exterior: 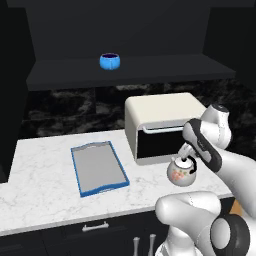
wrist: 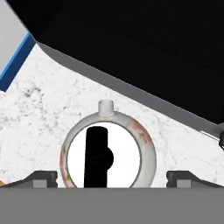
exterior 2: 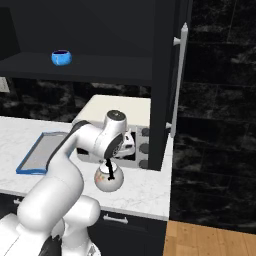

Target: Pick the kettle from the counter and place it on the tray. Then pick the mug from the cabinet and place it on the tray. Then close the cabinet doors.

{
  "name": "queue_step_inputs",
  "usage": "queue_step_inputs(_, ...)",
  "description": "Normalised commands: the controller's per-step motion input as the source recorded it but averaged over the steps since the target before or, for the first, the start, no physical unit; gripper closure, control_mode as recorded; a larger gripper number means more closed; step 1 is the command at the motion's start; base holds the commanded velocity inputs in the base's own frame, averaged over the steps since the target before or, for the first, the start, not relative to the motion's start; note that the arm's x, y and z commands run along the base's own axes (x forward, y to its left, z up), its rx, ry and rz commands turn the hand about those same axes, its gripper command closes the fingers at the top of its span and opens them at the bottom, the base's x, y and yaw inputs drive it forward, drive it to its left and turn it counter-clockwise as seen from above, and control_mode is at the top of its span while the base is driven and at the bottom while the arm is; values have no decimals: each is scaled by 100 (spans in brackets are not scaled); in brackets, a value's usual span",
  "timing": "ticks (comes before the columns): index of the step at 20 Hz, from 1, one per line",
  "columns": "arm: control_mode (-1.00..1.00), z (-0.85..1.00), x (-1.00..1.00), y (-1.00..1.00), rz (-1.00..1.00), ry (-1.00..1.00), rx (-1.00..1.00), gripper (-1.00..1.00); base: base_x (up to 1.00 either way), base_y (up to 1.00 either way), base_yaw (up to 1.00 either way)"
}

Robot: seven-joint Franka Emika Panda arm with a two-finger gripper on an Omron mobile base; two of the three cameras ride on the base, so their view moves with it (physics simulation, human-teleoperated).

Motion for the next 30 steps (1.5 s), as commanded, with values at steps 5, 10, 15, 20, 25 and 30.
queue_step_inputs(5,-100,-39,5,1,1,4,0,-100,0,0,0)
queue_step_inputs(10,-100,-28,0,0,0,1,0,100,0,0,0)
queue_step_inputs(15,-100,0,-7,0,0,0,0,100,0,0,0)
queue_step_inputs(20,-100,32,-32,22,-6,3,0,100,0,0,0)
queue_step_inputs(25,-100,97,-39,68,-20,0,-1,100,0,0,0)
queue_step_inputs(30,-100,74,-7,100,-19,0,-10,100,0,0,0)
